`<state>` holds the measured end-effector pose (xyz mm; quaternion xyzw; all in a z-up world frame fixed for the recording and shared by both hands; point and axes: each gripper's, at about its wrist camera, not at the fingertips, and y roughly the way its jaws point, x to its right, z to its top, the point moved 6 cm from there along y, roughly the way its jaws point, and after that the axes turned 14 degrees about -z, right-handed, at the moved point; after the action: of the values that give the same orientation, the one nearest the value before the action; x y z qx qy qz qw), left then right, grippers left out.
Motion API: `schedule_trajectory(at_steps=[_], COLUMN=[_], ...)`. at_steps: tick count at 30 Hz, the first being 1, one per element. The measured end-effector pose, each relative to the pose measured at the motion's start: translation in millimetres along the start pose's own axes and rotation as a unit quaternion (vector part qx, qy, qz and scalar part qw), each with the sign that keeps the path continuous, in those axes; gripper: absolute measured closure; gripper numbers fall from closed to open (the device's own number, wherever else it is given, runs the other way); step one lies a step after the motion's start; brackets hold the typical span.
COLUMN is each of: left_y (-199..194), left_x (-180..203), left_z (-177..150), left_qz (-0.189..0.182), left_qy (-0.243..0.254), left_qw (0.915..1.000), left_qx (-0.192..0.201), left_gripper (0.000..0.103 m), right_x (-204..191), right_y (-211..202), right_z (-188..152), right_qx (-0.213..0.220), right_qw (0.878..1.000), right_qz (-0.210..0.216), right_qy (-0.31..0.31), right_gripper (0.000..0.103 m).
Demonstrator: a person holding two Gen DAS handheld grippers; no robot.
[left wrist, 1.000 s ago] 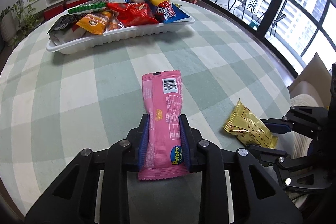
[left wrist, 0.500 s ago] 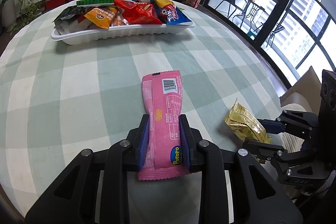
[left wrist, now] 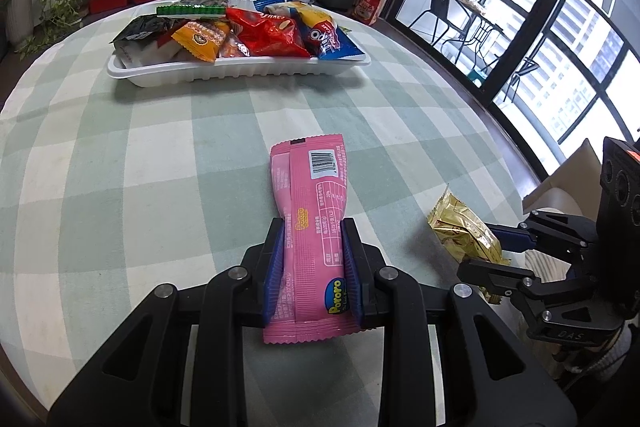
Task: Organize snacks
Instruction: 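Lift the pink bar and gold packet and carry them over the white tray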
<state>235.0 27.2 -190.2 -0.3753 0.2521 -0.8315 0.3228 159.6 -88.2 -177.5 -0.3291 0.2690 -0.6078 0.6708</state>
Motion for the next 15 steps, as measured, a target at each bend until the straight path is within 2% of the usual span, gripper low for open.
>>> schedule_trajectory(at_steps=[15], left_y=[-17.5], left_x=[2.0], left_z=[13.8], left_qz=[-0.006], left_qy=[-0.003], left_qw=[0.9998], left_qx=[0.020], left_gripper=[0.078], right_x=[5.3], right_y=[-1.9], right_z=[15.0], right_qx=[0.006], right_qw=[1.000], right_qz=[0.006], right_qy=[0.005], right_gripper=[0.066])
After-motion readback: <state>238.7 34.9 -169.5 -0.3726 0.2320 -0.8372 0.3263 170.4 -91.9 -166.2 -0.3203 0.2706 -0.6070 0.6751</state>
